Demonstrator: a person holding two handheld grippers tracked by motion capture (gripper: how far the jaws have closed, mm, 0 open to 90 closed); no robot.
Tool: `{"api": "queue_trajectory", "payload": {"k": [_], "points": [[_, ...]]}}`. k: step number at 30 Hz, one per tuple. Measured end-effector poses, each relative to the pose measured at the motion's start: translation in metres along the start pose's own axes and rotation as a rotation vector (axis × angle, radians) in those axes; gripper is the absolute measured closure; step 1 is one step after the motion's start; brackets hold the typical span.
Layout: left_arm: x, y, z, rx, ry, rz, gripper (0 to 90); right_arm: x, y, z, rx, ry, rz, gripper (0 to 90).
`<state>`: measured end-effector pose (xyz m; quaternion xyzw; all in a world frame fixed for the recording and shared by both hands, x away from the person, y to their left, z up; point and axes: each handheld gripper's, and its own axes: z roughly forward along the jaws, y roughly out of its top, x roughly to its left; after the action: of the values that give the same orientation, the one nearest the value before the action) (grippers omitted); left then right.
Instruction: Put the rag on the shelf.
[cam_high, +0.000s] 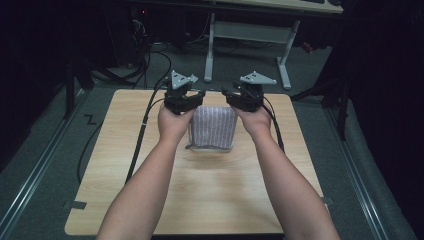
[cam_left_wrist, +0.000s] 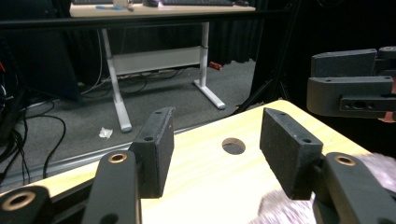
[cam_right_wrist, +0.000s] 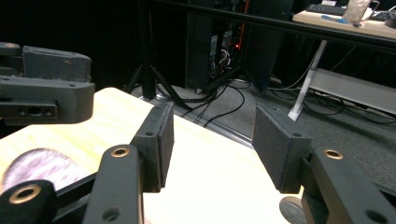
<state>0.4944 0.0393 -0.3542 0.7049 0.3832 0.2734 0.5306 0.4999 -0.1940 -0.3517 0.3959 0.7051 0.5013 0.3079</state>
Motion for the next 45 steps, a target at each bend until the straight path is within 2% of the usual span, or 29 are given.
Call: {"api": "queue_trajectory", "payload": {"k": [5, 6, 7, 8, 9, 10, 14, 16, 19, 20, 23, 24, 25, 26, 27, 28, 30, 32, 33, 34, 35, 36, 37, 38, 41, 42, 43, 44, 45], "points": [[-0.001, -0.007, -0.021, -0.016, -0.027, -0.010, 40.0, 0.006, -0.009, -0.017, 0.002, 0.003, -0.040, 46.5], [-0.001, -0.010, -0.030, -0.018, -0.032, -0.004, 39.1, 0.007, -0.013, -0.025, 0.001, 0.005, -0.051, 46.7], [-0.001, -0.010, -0.030, -0.018, -0.032, -0.004, 39.0, 0.007, -0.013, -0.025, 0.001, 0.005, -0.051, 46.7], [-0.001, -0.012, -0.034, -0.021, -0.034, -0.003, 38.4, 0.007, -0.016, -0.033, 0.001, 0.006, -0.065, 46.9], [-0.001, -0.014, -0.039, -0.018, -0.038, -0.001, 38.4, 0.007, -0.016, -0.033, 0.001, 0.006, -0.065, 46.9], [-0.001, -0.018, -0.047, -0.013, -0.045, 0.005, 37.0, 0.007, -0.020, -0.042, -0.004, 0.010, -0.067, 47.3], [0.000, -0.026, -0.059, -0.007, -0.050, 0.024, 36.3, 0.007, -0.026, -0.056, -0.014, 0.011, -0.057, 47.5], [0.002, -0.033, -0.067, 0.000, -0.062, 0.021, 35.8, 0.008, -0.035, -0.067, -0.014, 0.006, -0.070, 47.5], [0.005, -0.047, -0.077, 0.018, -0.068, 0.029, 35.6, 0.009, -0.043, -0.075, -0.023, -0.001, -0.069, 47.7], [0.007, -0.052, -0.080, 0.030, -0.072, 0.027, 35.6, 0.009, -0.048, -0.078, -0.024, -0.010, -0.073, 47.7], [0.011, -0.071, -0.083, 0.078, -0.086, 0.020, 35.6, 0.008, -0.062, -0.081, 0.005, 0.002, -0.073, 45.8], [0.015, -0.085, -0.082, 0.111, -0.080, 0.019, 35.7, 0.007, -0.074, -0.081, 0.031, 0.013, -0.079, 44.1], [0.015, -0.085, -0.082, 0.111, -0.080, 0.019, 35.6, 0.007, -0.074, -0.081, 0.031, 0.013, -0.079, 44.1], [0.017, -0.092, -0.081, 0.126, -0.080, 0.011, 35.6, 0.007, -0.086, -0.080, 0.070, 0.018, -0.078, 43.7], [0.020, -0.100, -0.080, 0.140, -0.082, -0.007, 35.6, 0.007, -0.086, -0.080, 0.070, 0.018, -0.078, 43.7], [0.021, -0.107, -0.078, 0.156, -0.088, -0.026, 34.9, 0.007, -0.100, -0.078, 0.103, 0.022, -0.070, 43.2], [0.023, -0.123, -0.075, 0.192, -0.095, -0.047, 34.7, 0.007, -0.107, -0.078, 0.110, 0.017, -0.074, 43.2], [0.022, -0.140, -0.072, 0.224, -0.099, -0.055, 34.5, 0.006, -0.128, -0.080, 0.133, 0.025, -0.049, 42.6], [0.021, -0.148, -0.070, 0.243, -0.103, -0.055, 34.5, 0.006, -0.128, -0.080, 0.133, 0.025, -0.049, 42.6], [0.019, -0.157, -0.070, 0.261, -0.106, -0.053, 34.2, 0.006, -0.142, -0.084, 0.144, 0.023, -0.035, 42.4], [0.018, -0.165, -0.070, 0.278, -0.112, -0.052, 34.2, 0.006, -0.142, -0.084, 0.144, 0.023, -0.035, 42.4], [0.016, -0.173, -0.071, 0.291, -0.118, -0.049, 34.1, 0.006, -0.149, -0.086, 0.148, 0.018, -0.034, 42.5], [0.012, -0.188, -0.076, 0.315, -0.121, -0.041, 34.1, 0.006, -0.164, -0.093, 0.158, 0.008, -0.023, 42.4], [0.012, -0.188, -0.076, 0.315, -0.121, -0.041, 34.0, 0.006, -0.164, -0.093, 0.158, 0.008, -0.023, 42.4], [0.005, -0.206, -0.091, 0.335, -0.119, -0.019, 33.5, 0.007, -0.187, -0.105, 0.183, -0.017, -0.022, 41.4], [0.001, -0.212, -0.099, 0.338, -0.113, -0.005, 33.4, 0.008, -0.204, -0.118, 0.204, -0.052, -0.047, 40.7], [-0.004, -0.219, -0.110, 0.342, -0.112, 0.005, 33.4, 0.008, -0.204, -0.118, 0.204, -0.052, -0.047, 40.7], [-0.008, -0.228, -0.123, 0.332, -0.116, 0.013, 32.9, 0.008, -0.215, -0.126, 0.202, -0.053, -0.034, 40.0], [-0.012, -0.235, -0.134, 0.352, -0.111, 0.030, 33.8, 0.007, -0.226, -0.134, 0.211, -0.049, -0.021, 38.6]]}}
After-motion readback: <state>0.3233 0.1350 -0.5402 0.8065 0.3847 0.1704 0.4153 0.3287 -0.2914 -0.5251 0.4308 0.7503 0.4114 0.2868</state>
